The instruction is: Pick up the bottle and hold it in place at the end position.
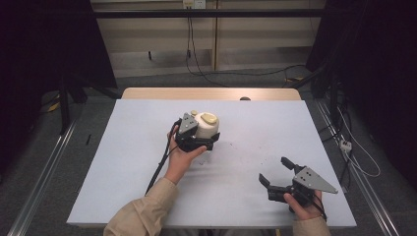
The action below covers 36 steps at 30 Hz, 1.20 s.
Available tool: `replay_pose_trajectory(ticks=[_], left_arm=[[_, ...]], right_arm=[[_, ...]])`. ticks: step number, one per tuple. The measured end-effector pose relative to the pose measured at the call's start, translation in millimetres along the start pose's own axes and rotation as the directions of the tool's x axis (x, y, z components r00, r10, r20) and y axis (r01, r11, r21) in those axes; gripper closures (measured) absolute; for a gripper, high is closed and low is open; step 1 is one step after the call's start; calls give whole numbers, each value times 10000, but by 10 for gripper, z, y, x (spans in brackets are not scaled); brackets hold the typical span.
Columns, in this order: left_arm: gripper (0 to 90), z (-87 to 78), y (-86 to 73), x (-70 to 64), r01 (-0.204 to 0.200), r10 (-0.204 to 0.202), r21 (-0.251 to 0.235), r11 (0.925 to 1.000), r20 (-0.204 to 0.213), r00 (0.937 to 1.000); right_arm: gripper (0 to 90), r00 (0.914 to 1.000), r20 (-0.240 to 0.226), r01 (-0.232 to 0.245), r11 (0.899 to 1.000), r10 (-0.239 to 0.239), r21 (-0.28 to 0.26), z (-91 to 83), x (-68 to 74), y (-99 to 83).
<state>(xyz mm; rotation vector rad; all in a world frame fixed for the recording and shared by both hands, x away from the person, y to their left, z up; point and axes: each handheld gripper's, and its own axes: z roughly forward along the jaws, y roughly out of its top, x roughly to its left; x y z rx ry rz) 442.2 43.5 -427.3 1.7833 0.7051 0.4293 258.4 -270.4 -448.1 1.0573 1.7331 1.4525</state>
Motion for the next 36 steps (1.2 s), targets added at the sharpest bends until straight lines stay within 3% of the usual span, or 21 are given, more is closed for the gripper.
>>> replay_pose_trajectory(ticks=[12, 18, 25, 36], left_arm=[[53, 95, 29, -40, 122, -122, 22, 9999, 71, 9999], [53, 120, 37, -33, 34, -34, 29, 10000, 1, 10000], [53, 151, 15, -6, 344, -344, 21, 9994, -9, 9994], [53, 194, -11, 0, 311, -311, -20, 9995, -182, 9994]], right_arm=[[41, 10000, -29, -23, 10000, 23, -3, -2, 3, -1], [42, 10000, -20, -1, 10000, 1, -17, -4, -1, -1], [42, 10000, -30, -30, 10000, 30, -1, -2, 5, 0], [43, 10000, -51, 0, 10000, 0, -7, -3, 1, -2]])
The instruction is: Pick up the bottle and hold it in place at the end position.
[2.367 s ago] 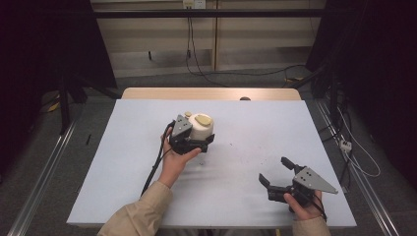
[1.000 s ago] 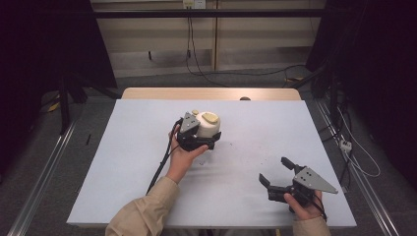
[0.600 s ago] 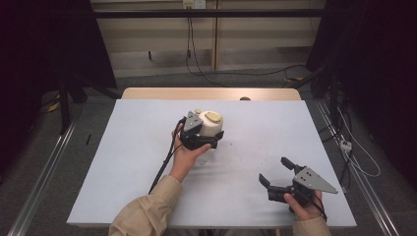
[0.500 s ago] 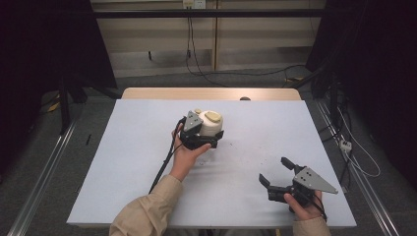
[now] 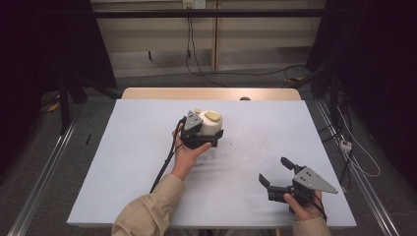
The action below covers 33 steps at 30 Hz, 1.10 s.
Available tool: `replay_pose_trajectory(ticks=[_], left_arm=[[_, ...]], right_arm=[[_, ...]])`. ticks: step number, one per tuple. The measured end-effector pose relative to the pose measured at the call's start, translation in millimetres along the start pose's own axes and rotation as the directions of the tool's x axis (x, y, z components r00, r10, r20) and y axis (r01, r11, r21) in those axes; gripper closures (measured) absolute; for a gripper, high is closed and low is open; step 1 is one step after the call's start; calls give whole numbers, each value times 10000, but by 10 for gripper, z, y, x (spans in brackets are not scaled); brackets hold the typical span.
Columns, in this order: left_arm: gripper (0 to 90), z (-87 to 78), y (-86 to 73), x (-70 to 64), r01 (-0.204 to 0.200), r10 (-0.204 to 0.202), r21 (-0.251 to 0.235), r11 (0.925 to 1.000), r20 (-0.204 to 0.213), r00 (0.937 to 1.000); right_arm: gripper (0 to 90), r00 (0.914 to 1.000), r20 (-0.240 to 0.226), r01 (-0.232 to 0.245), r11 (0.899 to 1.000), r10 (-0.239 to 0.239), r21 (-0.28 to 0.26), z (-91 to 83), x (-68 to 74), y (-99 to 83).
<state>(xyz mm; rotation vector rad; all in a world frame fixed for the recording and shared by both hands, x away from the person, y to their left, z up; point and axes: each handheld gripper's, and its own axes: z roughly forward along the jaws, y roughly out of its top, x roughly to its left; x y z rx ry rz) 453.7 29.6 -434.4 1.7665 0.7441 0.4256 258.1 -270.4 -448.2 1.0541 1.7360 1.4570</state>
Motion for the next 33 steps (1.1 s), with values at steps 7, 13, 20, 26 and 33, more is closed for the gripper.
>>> replay_pose_trajectory(ticks=[7, 13, 20, 26, 33], left_arm=[[53, 22, -12, 7, 35, -34, 26, 10000, -120, 9999], [53, 42, -20, 8, -19, 20, 34, 10000, -150, 9999], [53, 65, -19, 1, -36, 36, 5, 10000, -179, 9998], [53, 83, -15, -6, -251, 252, 63, 9997, -205, 9995], [53, 101, -13, -14, -303, 303, 33, 9995, -227, 9993]], right_arm=[[43, 10000, 0, -3, 10000, 3, -7, 0, -1, 0], [43, 10000, 14, -14, 10000, 14, -6, 0, -3, -1], [44, 10000, 13, -35, 10000, 35, 7, 3, -2, -1], [44, 10000, -5, -28, 10000, 28, 8, 4, -1, -2], [44, 10000, -19, -25, 10000, 25, 54, 5, -4, -6]])
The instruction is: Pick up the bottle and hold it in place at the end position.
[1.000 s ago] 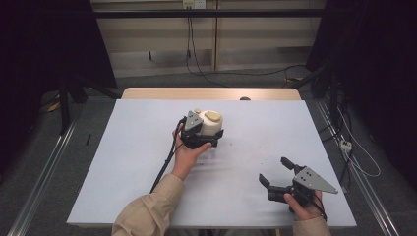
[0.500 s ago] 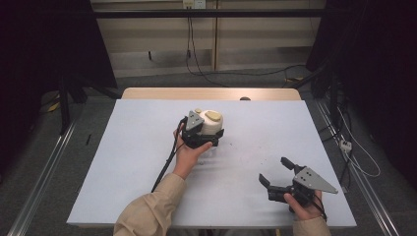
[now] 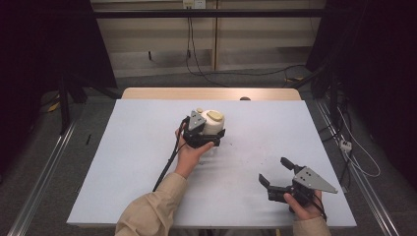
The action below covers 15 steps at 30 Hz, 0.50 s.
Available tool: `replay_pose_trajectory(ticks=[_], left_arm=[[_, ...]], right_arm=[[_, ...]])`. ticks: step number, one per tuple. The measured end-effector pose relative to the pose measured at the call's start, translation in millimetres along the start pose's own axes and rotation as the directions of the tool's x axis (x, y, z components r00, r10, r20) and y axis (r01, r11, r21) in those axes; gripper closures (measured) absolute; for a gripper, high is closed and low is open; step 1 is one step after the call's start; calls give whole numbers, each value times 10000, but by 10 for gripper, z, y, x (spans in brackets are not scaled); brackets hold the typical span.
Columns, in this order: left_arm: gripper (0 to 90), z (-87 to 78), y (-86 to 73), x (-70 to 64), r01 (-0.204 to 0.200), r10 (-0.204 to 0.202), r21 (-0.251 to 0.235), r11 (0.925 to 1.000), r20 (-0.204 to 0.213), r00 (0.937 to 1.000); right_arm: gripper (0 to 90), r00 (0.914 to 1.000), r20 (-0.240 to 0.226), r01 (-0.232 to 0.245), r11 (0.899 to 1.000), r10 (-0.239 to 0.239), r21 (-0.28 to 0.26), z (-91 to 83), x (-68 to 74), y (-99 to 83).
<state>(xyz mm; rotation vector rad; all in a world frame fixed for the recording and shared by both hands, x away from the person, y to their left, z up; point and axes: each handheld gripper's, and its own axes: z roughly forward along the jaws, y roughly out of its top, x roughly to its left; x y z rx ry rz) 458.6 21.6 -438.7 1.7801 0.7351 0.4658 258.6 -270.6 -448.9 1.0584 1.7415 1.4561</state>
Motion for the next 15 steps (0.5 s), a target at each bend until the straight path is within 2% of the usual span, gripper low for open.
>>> replay_pose_trajectory(ticks=[15], left_arm=[[53, 18, -6, 1, -15, 16, 51, 10000, -75, 10000]], right_arm=[[44, 10000, 0, 13, 10000, -13, -39, -2, -1, 2]])
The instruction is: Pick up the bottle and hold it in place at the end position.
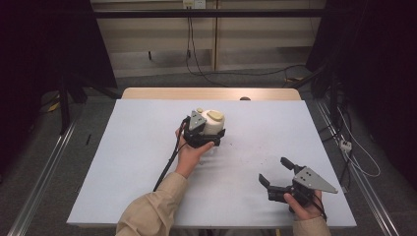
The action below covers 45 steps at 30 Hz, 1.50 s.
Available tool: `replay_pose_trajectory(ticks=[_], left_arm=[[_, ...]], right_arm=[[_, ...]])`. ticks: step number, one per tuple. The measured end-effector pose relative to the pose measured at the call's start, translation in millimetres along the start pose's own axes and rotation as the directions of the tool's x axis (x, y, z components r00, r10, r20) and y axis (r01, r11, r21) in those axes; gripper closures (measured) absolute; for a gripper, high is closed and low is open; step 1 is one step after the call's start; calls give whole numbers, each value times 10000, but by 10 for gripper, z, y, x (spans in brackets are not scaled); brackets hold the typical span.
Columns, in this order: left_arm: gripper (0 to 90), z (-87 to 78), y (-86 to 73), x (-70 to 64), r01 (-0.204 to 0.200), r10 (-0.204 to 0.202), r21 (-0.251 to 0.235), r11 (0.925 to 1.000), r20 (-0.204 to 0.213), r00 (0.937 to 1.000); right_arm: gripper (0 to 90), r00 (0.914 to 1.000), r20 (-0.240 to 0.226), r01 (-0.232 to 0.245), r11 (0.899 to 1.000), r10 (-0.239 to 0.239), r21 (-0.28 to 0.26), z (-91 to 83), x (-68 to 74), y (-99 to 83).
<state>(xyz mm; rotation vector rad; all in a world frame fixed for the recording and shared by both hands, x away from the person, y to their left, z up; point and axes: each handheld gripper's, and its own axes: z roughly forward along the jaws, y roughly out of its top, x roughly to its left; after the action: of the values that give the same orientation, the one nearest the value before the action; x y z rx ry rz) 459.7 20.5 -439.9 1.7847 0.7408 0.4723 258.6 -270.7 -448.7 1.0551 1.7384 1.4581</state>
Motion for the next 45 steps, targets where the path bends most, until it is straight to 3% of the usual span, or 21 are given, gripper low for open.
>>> replay_pose_trajectory(ticks=[28, 45], left_arm=[[53, 55, -43, -24, 138, -138, 89, 9999, -63, 9999], [53, 100, -43, -84, 50, -49, -15, 10000, 142, 9999]], right_arm=[[44, 10000, -26, -13, 10000, 13, 3, 1, -3, -2], [44, 10000, -36, -42, 10000, 42, 12, 0, 0, -3]])
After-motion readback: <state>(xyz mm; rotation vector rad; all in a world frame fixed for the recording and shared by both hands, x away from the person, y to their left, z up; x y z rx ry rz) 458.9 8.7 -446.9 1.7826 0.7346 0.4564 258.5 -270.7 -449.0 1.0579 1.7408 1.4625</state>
